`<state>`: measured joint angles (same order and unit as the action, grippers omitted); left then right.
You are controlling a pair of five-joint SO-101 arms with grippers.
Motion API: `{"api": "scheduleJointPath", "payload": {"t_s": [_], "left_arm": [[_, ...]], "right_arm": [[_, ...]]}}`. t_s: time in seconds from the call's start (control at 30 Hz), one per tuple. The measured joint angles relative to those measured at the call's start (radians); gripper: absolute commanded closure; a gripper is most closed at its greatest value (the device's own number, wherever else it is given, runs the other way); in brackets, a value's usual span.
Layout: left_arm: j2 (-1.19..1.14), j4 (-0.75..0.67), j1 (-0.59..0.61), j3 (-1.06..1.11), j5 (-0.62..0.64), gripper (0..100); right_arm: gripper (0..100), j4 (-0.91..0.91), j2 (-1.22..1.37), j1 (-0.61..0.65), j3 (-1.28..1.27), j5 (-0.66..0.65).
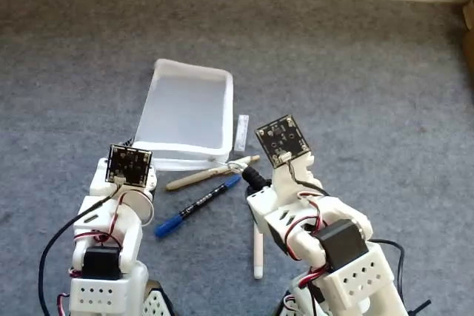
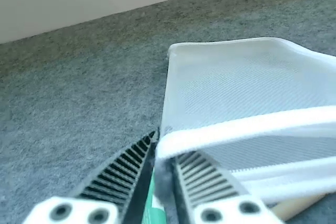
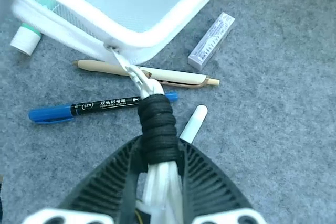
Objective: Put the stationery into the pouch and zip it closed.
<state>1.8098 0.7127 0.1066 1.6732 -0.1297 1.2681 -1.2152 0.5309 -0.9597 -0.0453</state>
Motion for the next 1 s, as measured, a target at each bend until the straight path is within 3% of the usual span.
{"api": "scheduleJointPath", "payload": {"t_s": [0.27, 0.57, 1.0], "left_arm": [[0.000, 0.198, 0.000, -0.104, 0.000, 99], [0.000, 0.382, 0.002, -0.265, -0.003, 99], [-0.063, 0.499, 0.011, -0.496, -0.003, 99]], "right_arm": [[81.9, 0.000, 0.000, 0.000, 0.000, 0.000], [81.4, 0.000, 0.000, 0.000, 0.000, 0.000], [81.4, -0.014, 0.000, -0.025, 0.000, 0.000]]}}
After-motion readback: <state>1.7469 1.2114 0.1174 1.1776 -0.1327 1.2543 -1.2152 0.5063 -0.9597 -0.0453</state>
